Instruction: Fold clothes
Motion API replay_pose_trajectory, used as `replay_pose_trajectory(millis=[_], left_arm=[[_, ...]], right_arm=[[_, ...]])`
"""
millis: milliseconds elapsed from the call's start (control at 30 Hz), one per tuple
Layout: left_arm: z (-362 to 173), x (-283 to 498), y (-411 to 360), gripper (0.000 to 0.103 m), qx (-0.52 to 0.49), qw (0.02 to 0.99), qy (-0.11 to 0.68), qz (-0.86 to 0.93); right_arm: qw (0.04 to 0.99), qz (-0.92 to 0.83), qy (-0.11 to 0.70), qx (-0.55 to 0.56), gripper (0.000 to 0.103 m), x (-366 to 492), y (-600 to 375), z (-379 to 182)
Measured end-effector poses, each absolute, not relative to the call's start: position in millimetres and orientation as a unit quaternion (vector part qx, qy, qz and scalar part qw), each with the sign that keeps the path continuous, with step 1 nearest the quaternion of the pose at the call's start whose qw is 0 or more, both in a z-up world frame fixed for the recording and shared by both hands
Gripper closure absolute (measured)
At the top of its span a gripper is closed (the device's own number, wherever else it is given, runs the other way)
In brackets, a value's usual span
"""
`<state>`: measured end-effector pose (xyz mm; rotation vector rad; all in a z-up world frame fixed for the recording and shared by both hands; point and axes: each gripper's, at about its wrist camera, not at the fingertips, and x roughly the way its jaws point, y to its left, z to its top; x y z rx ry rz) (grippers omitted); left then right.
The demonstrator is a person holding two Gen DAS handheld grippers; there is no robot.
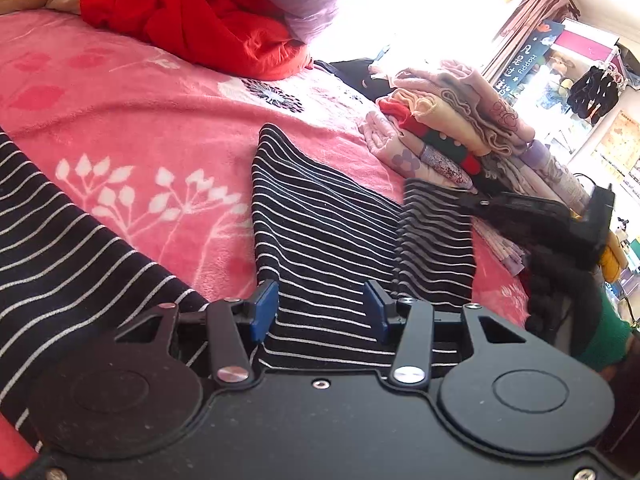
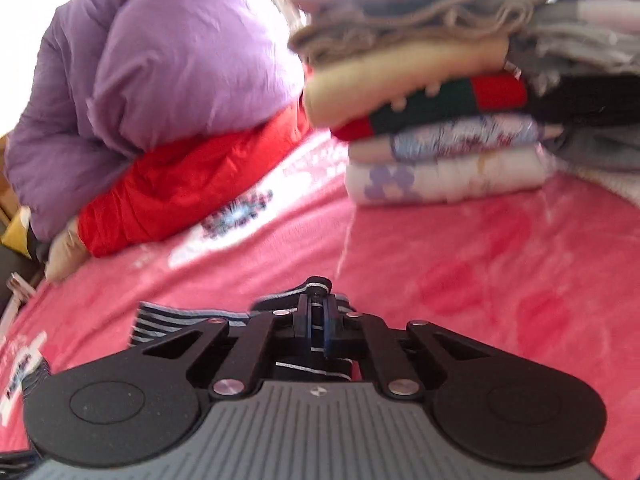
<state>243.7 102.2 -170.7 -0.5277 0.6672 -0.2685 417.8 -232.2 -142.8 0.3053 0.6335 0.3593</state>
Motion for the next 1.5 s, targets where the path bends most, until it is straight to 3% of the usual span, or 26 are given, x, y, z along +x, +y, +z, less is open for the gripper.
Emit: replay_pose_trajectory(millis=[333, 633, 1500], left_arm=[[-166.0, 238.5, 95.4, 0.057, -0.245, 0.906, 0.318, -0.138], [-163.3, 236.5, 92.3, 0.057, -0.239, 0.907, 0.316, -0.141], [-150.7, 214.3, 34.6, 0.057, -0.127, 0.913, 0.306, -0.236]], right_arm=[[0.947, 0.126, 0.239, 0.172, 0.096, 351.4, -295.3, -98.1], [0.955, 0.061, 0.229, 0.178, 0.096, 312.4, -370.8, -85.0], [0.934, -0.076, 0.259, 0.234, 0.096, 218.2, -512.0, -126.4]])
